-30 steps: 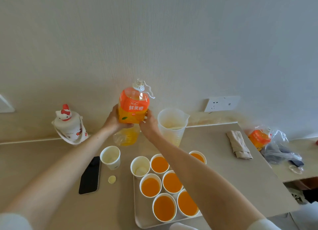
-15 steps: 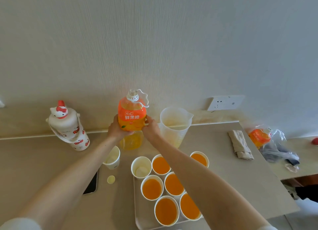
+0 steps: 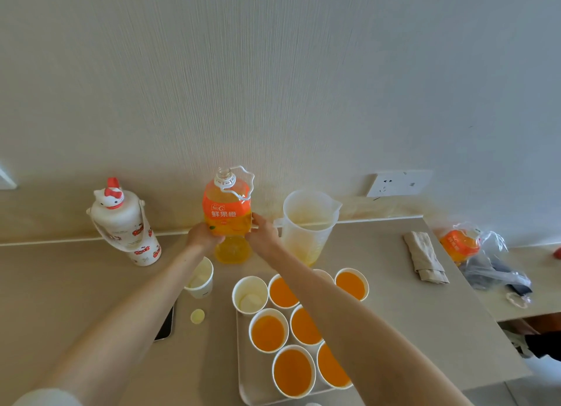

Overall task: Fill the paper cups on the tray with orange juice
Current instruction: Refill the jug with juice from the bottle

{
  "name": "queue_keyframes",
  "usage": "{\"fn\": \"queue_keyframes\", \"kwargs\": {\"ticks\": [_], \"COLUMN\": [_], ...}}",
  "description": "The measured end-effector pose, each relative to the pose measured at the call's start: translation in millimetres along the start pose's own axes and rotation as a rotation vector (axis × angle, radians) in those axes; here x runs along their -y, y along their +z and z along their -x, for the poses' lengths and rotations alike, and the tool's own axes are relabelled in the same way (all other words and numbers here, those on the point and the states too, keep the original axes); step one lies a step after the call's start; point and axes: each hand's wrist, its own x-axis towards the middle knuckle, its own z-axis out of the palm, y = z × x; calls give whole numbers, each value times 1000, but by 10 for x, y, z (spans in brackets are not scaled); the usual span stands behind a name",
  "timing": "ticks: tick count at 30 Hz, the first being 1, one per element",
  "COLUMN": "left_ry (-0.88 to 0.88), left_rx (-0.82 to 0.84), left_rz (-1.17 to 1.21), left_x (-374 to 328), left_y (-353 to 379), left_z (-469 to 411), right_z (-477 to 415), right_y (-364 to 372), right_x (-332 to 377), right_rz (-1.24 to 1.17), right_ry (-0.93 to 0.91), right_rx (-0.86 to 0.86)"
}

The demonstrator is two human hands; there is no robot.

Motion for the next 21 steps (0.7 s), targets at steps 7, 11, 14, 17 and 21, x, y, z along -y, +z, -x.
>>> {"fn": "queue_keyframes", "kwargs": {"ticks": [7,11,14,17,21], "left_ry": [-247,-169,-14,150,172], "left_rx": [162,281,231,173,138], "left_rz": [230,129,103,-1,4], "left_x": [-225,-488,-734,-896,-956], "left_y": [-47,163,361,486,563], "left_z": [203,343,389,390,303], "right_z": [113,251,277,259,247], "right_y": [-279,-453,-606,-875,-1239], "right_x": [-124,-218,-266,-333,-582], "right_rz": [58,28,53,109,81], "right_ry": [32,48,99,223,332], "right_rx": [-24,-40,-48,-15,-81]}}
